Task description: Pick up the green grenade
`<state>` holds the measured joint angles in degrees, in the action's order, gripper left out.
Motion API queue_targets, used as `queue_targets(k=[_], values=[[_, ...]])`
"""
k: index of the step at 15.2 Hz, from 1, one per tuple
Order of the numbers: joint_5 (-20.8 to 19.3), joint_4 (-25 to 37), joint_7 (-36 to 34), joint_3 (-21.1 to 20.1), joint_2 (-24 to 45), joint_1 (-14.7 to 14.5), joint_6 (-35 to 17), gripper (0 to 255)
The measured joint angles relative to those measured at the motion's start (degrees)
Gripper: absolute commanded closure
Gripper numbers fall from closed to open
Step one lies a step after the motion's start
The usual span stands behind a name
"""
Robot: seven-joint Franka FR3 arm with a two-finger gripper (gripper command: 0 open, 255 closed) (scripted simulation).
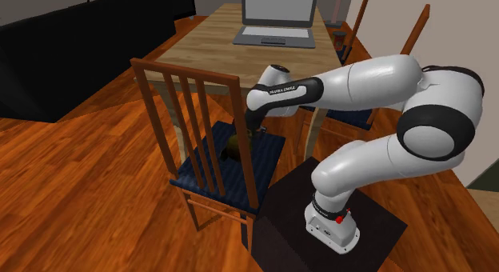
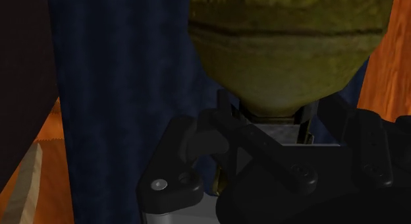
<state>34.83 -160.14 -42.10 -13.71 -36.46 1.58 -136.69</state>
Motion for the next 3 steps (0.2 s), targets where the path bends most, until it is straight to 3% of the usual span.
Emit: queue_targets(k=[3], values=[[-1.1, 1.3, -1.2, 0.1, -1.4, 0.5, 2.5, 255]])
